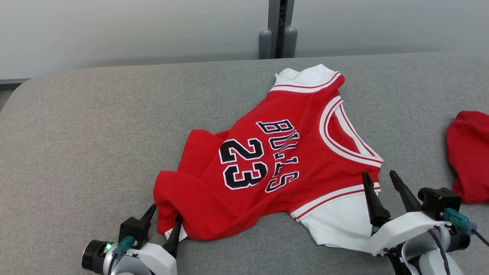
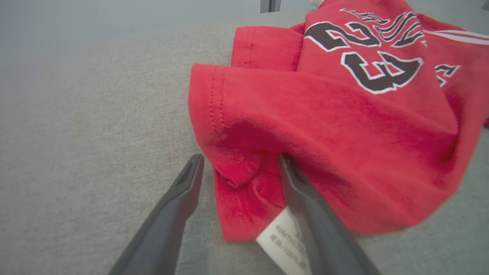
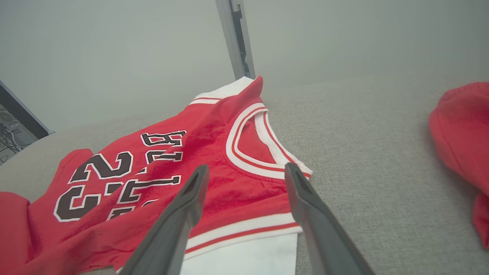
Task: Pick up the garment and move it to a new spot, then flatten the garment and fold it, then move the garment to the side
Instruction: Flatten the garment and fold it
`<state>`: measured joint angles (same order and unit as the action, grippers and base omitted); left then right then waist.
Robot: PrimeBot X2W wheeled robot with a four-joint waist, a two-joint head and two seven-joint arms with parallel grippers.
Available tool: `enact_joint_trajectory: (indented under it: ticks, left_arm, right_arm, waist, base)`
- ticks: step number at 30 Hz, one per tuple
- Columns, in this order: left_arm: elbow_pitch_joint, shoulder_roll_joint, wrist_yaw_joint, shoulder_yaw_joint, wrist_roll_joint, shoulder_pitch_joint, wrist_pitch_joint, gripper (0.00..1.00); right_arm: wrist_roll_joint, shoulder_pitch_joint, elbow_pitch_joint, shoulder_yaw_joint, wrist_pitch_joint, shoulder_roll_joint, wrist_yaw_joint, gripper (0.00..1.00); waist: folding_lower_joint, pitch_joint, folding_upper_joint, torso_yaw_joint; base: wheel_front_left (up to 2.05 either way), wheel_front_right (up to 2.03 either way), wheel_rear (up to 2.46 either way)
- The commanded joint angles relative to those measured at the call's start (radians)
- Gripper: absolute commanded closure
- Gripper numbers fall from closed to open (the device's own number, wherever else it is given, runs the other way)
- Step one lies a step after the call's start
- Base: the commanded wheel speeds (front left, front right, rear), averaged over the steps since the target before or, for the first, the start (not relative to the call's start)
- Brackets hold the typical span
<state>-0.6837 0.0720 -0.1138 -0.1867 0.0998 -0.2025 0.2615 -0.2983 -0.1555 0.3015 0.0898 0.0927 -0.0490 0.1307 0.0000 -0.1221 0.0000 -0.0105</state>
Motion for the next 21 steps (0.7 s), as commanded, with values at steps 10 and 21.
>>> enact_joint_trajectory:
  ticks: [10,21]
  left_arm:
    - [-0.017,-0.005,-0.014,-0.025,0.026,-0.033,0.004,1.00]
    - [0.084,-0.003,-0.006,0.032,0.025,0.022,0.004,1.00]
  right_arm:
    - [0.008,-0.012,0.002,-0.006,-0.004,-0.005,0.000,0.00]
    - [0.002,-0.001,0.019,-0.006,-0.001,-0.005,0.000,0.00]
  waist:
    - [0.0000,-0.004,0.0000,0.002]
    - [0.0000,0.029,0.0000,-0.008]
  base:
    - [0.00,0.00,0.00]
    - [0.00,0.00,0.00]
